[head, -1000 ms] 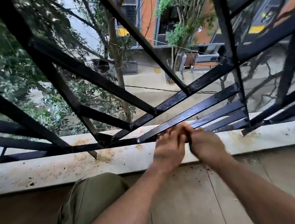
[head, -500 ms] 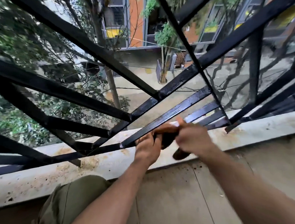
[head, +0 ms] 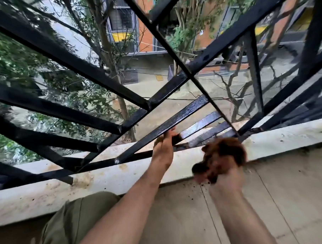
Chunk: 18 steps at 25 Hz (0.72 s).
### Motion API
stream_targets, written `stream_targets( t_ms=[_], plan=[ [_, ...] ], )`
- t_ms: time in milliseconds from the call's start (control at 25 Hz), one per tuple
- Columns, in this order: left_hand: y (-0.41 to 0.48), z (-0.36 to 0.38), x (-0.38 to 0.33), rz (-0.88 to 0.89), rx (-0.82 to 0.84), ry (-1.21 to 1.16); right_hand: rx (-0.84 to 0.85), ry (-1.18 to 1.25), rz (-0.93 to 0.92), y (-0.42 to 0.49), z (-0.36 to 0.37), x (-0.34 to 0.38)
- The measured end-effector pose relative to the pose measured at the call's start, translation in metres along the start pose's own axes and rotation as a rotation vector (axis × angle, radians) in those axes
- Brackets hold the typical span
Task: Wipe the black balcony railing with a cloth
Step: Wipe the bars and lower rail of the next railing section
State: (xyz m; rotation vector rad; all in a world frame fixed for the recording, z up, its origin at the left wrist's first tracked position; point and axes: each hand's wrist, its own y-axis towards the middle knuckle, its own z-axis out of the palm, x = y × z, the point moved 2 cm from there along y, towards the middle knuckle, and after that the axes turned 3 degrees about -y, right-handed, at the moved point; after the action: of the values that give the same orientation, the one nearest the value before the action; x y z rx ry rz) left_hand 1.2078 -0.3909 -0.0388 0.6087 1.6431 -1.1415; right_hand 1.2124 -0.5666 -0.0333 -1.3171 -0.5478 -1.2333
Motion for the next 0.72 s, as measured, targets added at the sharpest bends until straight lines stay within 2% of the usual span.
stream_targets(
  t_ms=[40, 80, 120, 200, 240, 320, 360, 400, 440, 480, 600, 640, 720],
  plan=[
    [0.002, 0.004, 0.001, 0.035, -0.041, -0.006, 0.002, 0.096, -0.045, 0.008, 0.000, 0.009],
    [0.005, 0.008, 0.002, 0.081, -0.081, 0.008, 0.029, 0.108, -0.183, 0.018, 0.005, 0.022],
    [0.009, 0.011, 0.005, 0.123, -0.109, 0.044, -0.021, -0.040, -0.348, 0.024, 0.013, 0.033],
    [0.011, 0.011, 0.012, 0.151, -0.130, 0.074, -0.168, -0.765, -0.599, 0.022, 0.029, 0.033],
    [0.013, 0.010, 0.015, 0.134, -0.147, 0.064, -0.105, -1.102, -0.653, 0.023, 0.031, 0.013],
    [0.009, 0.010, 0.007, 0.116, -0.161, 0.044, 0.197, -1.600, -0.588, 0.027, 0.029, -0.023],
    [0.009, 0.012, 0.002, 0.113, -0.149, 0.060, 0.386, -1.774, -0.527, 0.028, 0.029, -0.029],
    [0.008, 0.013, -0.003, 0.121, -0.146, 0.098, 0.498, -1.858, -0.456, 0.032, 0.028, -0.026],
    [0.010, 0.012, -0.006, 0.142, -0.171, 0.127, 0.527, -1.901, -0.423, 0.041, 0.032, -0.015],
    [0.012, 0.011, -0.003, 0.165, -0.189, 0.133, 0.509, -1.908, -0.469, 0.051, 0.032, -0.003],
    [0.021, 0.010, 0.011, 0.178, -0.171, 0.173, 0.221, -1.734, -0.546, 0.048, 0.030, 0.002],
    [0.024, 0.010, 0.014, 0.174, -0.174, 0.168, 0.238, -1.572, -0.436, 0.036, 0.042, -0.011],
    [0.027, 0.009, 0.016, 0.127, -0.201, 0.155, 0.483, -1.329, -0.190, 0.014, 0.071, -0.043]
  ],
)
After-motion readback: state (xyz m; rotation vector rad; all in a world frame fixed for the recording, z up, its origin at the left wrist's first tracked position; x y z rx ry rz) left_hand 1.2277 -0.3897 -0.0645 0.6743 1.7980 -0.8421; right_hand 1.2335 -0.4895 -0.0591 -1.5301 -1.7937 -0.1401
